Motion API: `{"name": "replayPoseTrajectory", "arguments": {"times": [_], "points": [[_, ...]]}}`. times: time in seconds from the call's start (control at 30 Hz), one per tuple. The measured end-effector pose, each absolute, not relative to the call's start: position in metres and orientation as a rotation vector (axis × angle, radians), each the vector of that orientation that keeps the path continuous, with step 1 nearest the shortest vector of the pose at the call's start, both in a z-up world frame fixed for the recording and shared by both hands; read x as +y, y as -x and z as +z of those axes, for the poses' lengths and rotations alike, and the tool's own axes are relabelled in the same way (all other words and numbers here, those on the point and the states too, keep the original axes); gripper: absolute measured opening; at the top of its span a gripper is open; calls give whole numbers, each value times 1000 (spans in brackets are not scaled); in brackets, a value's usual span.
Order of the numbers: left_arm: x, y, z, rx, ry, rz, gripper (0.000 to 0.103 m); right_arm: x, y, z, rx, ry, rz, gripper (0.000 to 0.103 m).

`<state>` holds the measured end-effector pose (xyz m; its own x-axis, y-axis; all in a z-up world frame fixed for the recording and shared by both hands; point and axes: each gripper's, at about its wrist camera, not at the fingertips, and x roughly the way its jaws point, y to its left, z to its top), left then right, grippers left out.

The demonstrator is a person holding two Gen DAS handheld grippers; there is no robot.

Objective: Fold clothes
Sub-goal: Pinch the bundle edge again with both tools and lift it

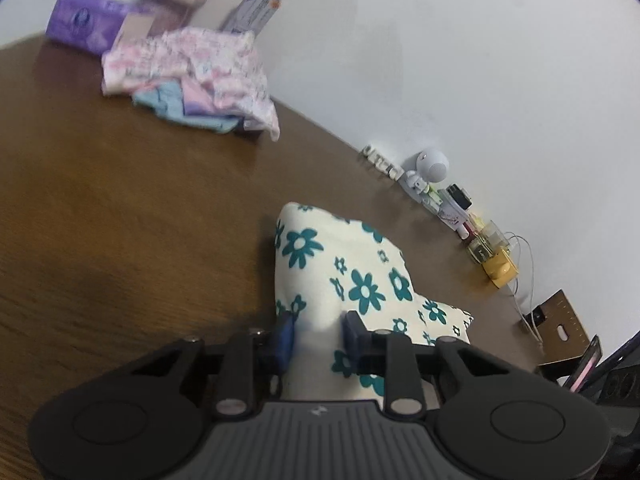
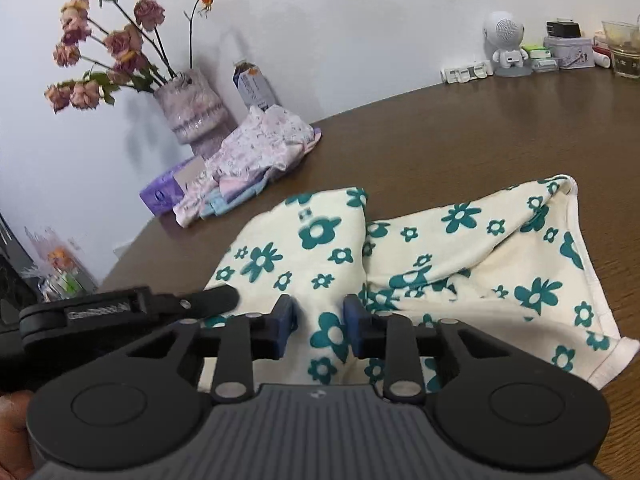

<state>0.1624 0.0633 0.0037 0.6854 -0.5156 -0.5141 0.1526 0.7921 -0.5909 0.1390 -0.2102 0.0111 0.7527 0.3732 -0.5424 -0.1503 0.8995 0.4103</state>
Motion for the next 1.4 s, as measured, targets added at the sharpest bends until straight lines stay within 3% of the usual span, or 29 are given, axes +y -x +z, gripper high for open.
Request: {"name": "replayPoseTrajectory", "arguments": {"times": [0.07, 0.1, 0.13, 0.17, 0.2, 0.23, 0.3, 0.37, 0.4, 0.47, 0.5, 0.53, 0.6, 0.67, 0.7, 0.8, 0.83, 0.9, 0.93, 1.03, 1.07, 1.13, 1.17, 1.2, 1.23, 1.3, 1.33, 1.37, 1.4], "points": [[66, -162, 6, 703, 556, -394, 46, -215, -140, 14, 643, -382, 295, 30], [65, -163, 7, 692, 553, -387, 48, -218, -140, 16, 635, -394, 296, 33], [64, -166, 6, 699, 541, -384, 48, -218, -145, 14, 645, -404, 292, 35], [62, -169, 5, 715, 527, -385, 40, -219, -150, 12, 657, -412, 287, 35], [61, -171, 3, 727, 521, -393, 29, -220, -155, 10, 669, -421, 282, 32], [60, -172, 3, 734, 521, -406, 27, -218, -159, 7, 691, -424, 291, 26], [61, -177, 5, 731, 522, -414, 33, -219, -159, 9, 681, -419, 296, 26], [62, -185, 9, 722, 524, -410, 58, -224, -163, 11, 668, -444, 293, 30], [61, -190, 11, 707, 501, -399, 58, -227, -166, 12, 665, -467, 285, 35], [56, -198, 13, 698, 451, -404, 52, -229, -173, 11, 672, -492, 278, 38], [54, -202, 12, 704, 432, -422, 42, -228, -176, 8, 683, -491, 280, 37], [52, -205, 11, 713, 422, -437, 27, -227, -179, 6, 694, -491, 283, 25], [56, -208, 10, 714, 440, -446, 29, -225, -180, 4, 699, -482, 284, 23], [61, -212, 10, 708, 483, -448, 48, -228, -180, 7, 684, -491, 284, 25], [64, -215, 10, 699, 500, -444, 53, -229, -181, 8, 681, -495, 278, 25], [67, -228, 9, 691, 495, -444, 54, -229, -187, 7, 687, -505, 265, 29], [67, -234, 8, 694, 489, -450, 53, -228, -188, 6, 692, -505, 265, 29], [68, -244, 6, 696, 476, -467, 39, -226, -189, 4, 696, -498, 265, 29], [67, -246, 5, 693, 469, -482, 19, -225, -189, 4, 696, -494, 265, 29], [66, -251, 4, 680, 455, -520, 20, -223, -188, 4, 691, -484, 268, 29], [67, -251, 5, 671, 462, -518, 31, -224, -188, 4, 688, -489, 272, 29], [69, -252, 5, 653, 475, -518, 37, -224, -188, 5, 682, -496, 279, 29], [68, -253, 5, 658, 464, -532, 24, -224, -188, 4, 683, -493, 278, 29], [67, -253, 5, 664, 452, -541, 20, -223, -189, 3, 685, -490, 277, 29], [66, -253, 4, 666, 441, -543, 21, -222, -189, 3, 686, -487, 276, 29], [68, -249, 6, 669, 452, -518, 36, -223, -189, 3, 684, -490, 277, 29], [72, -246, 8, 675, 471, -496, 63, -224, -188, 3, 679, -497, 280, 29], [75, -241, 10, 675, 488, -472, 78, -226, -186, 5, 673, -503, 282, 29], [78, -235, 12, 676, 494, -453, 78, -227, -183, 6, 668, -506, 282, 32]]}}
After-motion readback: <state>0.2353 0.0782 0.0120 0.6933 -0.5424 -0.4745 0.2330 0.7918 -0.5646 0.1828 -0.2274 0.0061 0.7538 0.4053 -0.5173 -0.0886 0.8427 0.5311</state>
